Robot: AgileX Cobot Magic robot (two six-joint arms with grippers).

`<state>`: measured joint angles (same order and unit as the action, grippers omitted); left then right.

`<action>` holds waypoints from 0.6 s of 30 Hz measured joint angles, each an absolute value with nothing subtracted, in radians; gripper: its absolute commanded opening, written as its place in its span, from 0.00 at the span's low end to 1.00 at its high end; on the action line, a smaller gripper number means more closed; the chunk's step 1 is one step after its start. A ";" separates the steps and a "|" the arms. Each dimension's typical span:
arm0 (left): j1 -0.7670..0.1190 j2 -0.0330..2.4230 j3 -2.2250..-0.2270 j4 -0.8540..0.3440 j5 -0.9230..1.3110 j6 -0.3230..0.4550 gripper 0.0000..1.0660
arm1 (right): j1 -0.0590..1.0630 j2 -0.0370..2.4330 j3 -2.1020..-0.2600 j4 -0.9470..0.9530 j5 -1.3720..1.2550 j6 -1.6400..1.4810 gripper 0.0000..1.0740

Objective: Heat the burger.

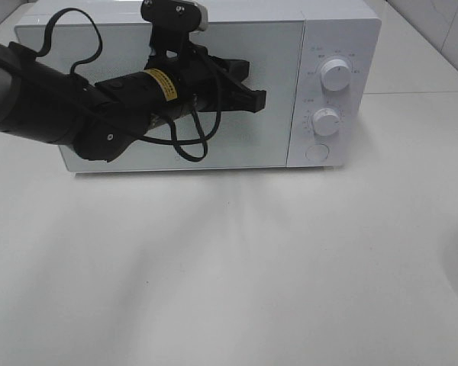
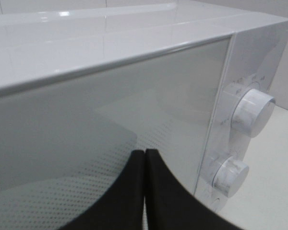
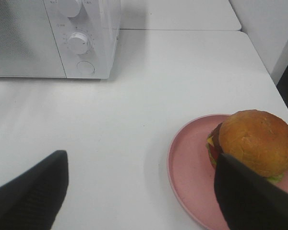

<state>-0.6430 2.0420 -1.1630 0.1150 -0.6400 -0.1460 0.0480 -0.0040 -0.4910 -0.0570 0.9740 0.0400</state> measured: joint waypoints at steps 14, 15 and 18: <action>-0.685 1.996 -1.188 0.031 -0.487 -0.148 0.00 | 0.048 -0.004 -0.491 -0.057 0.974 0.040 0.70; -0.690 1.989 -1.189 0.023 -0.473 -0.148 0.00 | 0.048 -0.004 -0.491 -0.057 0.974 0.040 0.70; -0.719 1.945 -1.191 0.007 -0.410 -0.150 0.04 | 0.048 -0.004 -0.491 -0.057 0.974 0.040 0.70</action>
<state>-0.7190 1.9450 -1.1910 0.0070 -0.4100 -0.1500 0.0480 -0.0040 -0.4910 -0.0570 0.9740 0.0400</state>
